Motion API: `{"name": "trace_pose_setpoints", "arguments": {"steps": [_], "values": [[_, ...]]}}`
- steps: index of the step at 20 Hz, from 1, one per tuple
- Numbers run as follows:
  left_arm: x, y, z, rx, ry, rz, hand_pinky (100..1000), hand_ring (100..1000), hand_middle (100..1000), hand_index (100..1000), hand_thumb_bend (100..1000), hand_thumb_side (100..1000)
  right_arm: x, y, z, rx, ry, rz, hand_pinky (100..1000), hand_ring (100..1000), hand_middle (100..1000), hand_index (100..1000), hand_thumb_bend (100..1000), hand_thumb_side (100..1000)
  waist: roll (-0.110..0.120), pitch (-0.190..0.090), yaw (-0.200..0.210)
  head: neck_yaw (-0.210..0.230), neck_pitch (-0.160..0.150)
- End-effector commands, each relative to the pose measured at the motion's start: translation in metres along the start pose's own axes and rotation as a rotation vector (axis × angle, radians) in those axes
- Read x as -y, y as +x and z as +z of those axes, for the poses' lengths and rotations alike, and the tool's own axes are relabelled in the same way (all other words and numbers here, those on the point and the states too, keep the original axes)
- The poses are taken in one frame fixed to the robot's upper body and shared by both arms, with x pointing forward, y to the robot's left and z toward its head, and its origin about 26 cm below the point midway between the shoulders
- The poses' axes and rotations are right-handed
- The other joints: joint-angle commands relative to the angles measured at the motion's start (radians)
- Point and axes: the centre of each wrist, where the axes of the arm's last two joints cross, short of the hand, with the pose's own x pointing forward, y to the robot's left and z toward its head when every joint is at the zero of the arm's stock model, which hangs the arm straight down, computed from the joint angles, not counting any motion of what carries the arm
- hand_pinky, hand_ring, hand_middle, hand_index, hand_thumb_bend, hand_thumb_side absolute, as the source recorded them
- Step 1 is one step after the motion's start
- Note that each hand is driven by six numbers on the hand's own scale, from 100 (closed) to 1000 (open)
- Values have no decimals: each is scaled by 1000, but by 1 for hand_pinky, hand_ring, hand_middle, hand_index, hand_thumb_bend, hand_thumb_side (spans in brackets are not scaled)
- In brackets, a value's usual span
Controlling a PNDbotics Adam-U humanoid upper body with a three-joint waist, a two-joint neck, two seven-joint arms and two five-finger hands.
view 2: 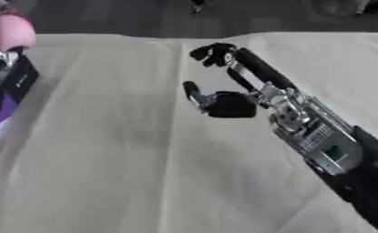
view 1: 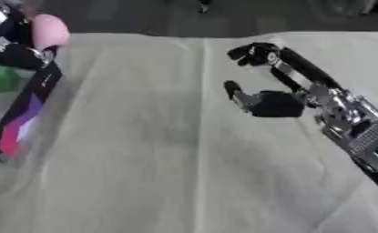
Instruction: Pick up the objects with one hand, pass them to the other hand, and then place them into the box on the other side of the table.
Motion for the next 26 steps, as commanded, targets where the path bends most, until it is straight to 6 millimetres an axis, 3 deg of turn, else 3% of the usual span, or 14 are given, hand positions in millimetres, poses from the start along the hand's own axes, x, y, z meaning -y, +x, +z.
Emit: {"name": "trace_pose_setpoints", "arguments": {"steps": [1, 9, 18, 23, 26], "values": [[-30, -31, 2, -97, 93, 14, 731, 516, 339, 334, 197, 100, 12, 2, 2, 17, -28, 29, 861, 814, 802, 854, 181, 471, -8, -7, -1, 46, -19], [-39, -83, 1, -194, 167, -70, 744, 542, 374, 356, 282, 100, 12, 2, 3, 10, -69, 0, 854, 800, 793, 844, 164, 462, -20, -1, -3, 94, -25], [-37, -113, -2, -298, 174, -82, 747, 553, 408, 386, 288, 100, 12, 1, 5, 1, -81, -2, 856, 802, 796, 847, 169, 459, -26, 1, -9, 96, -23], [-33, -129, -2, -359, 168, -99, 759, 579, 451, 456, 390, 100, 13, 0, 5, -6, -90, -6, 855, 801, 795, 846, 167, 459, -25, 2, -13, 92, -25], [-31, -136, -2, -386, 161, -114, 784, 618, 518, 571, 469, 100, 13, 0, 6, -7, -92, -7, 855, 800, 795, 845, 168, 460, -25, 3, -15, 94, -24]]}}
